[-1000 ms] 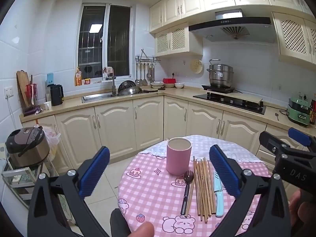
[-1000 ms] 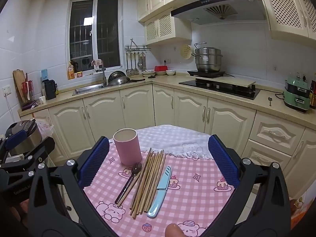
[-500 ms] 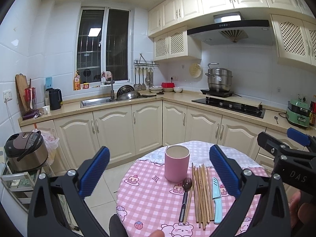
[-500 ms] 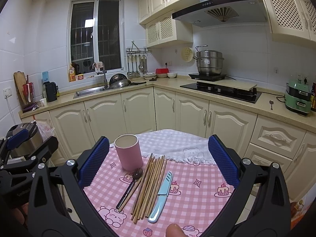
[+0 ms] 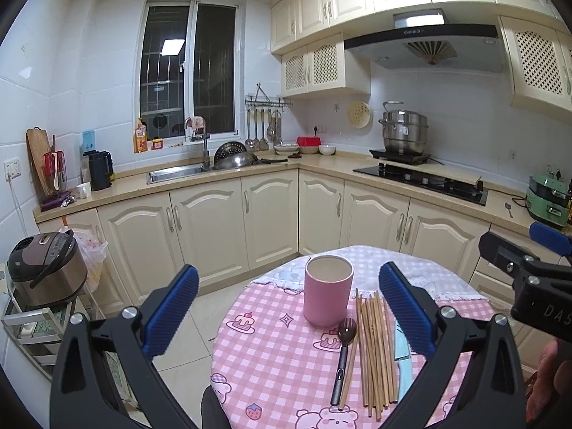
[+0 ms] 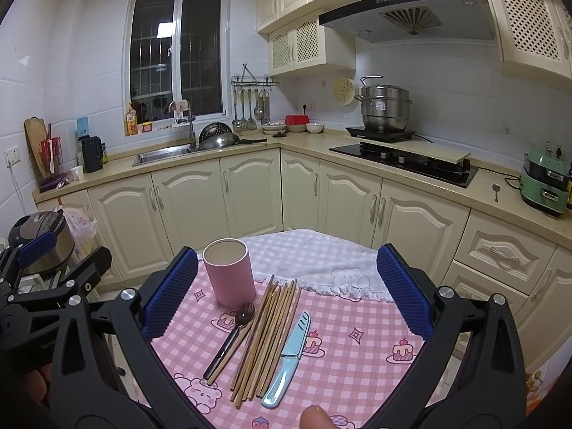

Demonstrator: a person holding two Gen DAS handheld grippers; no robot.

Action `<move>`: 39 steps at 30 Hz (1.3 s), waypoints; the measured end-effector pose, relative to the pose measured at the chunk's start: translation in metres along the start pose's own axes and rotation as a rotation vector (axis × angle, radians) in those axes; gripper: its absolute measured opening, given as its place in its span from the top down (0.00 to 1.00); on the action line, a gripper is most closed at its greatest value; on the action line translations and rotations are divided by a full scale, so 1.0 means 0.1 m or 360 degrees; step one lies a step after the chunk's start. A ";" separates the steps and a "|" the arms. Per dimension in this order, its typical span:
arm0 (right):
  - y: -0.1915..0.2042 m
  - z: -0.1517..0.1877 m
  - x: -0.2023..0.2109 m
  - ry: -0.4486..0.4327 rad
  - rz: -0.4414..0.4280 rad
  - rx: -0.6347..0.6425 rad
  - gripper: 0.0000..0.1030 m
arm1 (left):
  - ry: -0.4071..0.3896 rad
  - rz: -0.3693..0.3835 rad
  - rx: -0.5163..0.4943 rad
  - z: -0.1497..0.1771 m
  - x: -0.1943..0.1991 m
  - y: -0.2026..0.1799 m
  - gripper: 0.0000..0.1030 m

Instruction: Organize utensils

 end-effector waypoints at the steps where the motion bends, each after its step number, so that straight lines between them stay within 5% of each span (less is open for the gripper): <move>1: 0.00 0.00 -0.03 0.0012 -0.0006 -0.0001 0.05 | 0.0025 -0.0005 -0.0004 0.02 -0.05 0.00 0.04; 16: -0.25 0.56 -1.00 0.0473 -0.0004 -0.0089 0.05 | 0.0491 0.0012 -0.0126 0.74 -1.17 -0.02 0.04; 29: -0.49 1.49 -1.37 0.0932 0.0171 -0.0248 0.05 | 0.0947 0.0205 -0.0268 1.66 -2.16 -0.23 0.04; 39: -0.43 1.71 -1.50 0.0997 -0.0008 -0.0284 0.05 | 0.1017 0.0122 -0.0372 1.88 -2.23 -0.29 0.04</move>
Point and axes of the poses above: each gripper's, at about its wrist camera, not at the fingertips, and x roughly against the way its jaws point, y to its left, z to its underside, the point moved 10 cm from there along -x, roughly the way its jaws point, and after that the axes turned 9 degrees about x, right-handed, at the moved point
